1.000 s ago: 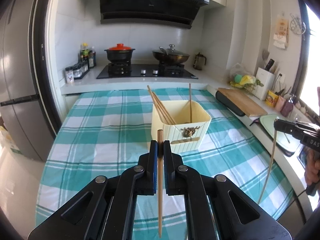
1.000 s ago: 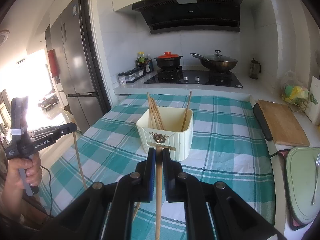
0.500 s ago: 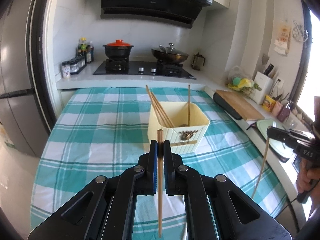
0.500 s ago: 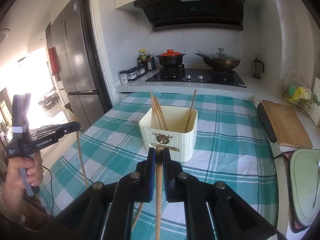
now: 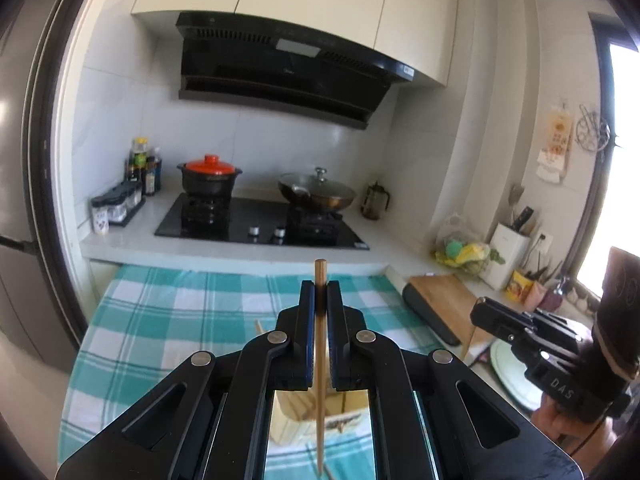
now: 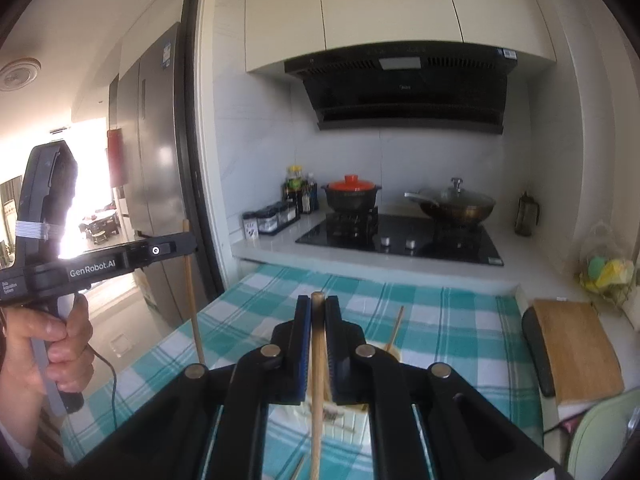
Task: Organize utensils
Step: 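Carry both chopsticks over the cream caddy and drop them in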
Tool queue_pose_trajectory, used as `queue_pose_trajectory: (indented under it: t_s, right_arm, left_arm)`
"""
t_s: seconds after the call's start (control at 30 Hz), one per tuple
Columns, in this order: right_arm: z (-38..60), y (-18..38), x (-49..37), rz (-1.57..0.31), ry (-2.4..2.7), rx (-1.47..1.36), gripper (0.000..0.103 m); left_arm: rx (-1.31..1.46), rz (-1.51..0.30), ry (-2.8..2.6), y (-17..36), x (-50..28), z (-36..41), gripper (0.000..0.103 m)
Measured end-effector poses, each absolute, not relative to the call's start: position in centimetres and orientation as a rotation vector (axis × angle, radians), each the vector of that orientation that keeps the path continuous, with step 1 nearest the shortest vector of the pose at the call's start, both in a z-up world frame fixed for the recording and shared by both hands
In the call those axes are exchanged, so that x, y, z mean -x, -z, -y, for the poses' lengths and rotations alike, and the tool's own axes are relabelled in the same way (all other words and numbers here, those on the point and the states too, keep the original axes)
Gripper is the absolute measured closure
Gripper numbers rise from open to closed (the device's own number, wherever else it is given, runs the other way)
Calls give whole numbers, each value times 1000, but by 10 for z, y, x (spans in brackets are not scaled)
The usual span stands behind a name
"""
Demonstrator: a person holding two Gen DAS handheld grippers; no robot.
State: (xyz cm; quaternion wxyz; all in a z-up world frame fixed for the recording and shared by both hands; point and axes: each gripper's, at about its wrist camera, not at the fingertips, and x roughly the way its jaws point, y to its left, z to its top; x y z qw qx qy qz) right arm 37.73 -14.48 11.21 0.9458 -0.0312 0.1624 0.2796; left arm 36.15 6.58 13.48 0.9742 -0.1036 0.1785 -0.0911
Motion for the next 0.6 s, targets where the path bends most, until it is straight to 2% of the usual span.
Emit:
queue_pose_trajectory:
  t_s: [0.13,0.27,0.4,0.6]
  right_arm:
    - [132,-124,-419,-245,-548,48,96]
    - [126,-109,-463,-238,-537,20,96]
    - [120,-75,-503,-341,-529,25,96]
    - [118,-14,-543,-597,-562,13,95]
  left_arm:
    - [216,-318,138,-138,-402,-61,100]
    - [213,-350,97,-117,-445,-59,100]
    - [234,-461,88,-80,-481,-60,100]
    - [221,-634,95,-21,-505,-54,99]
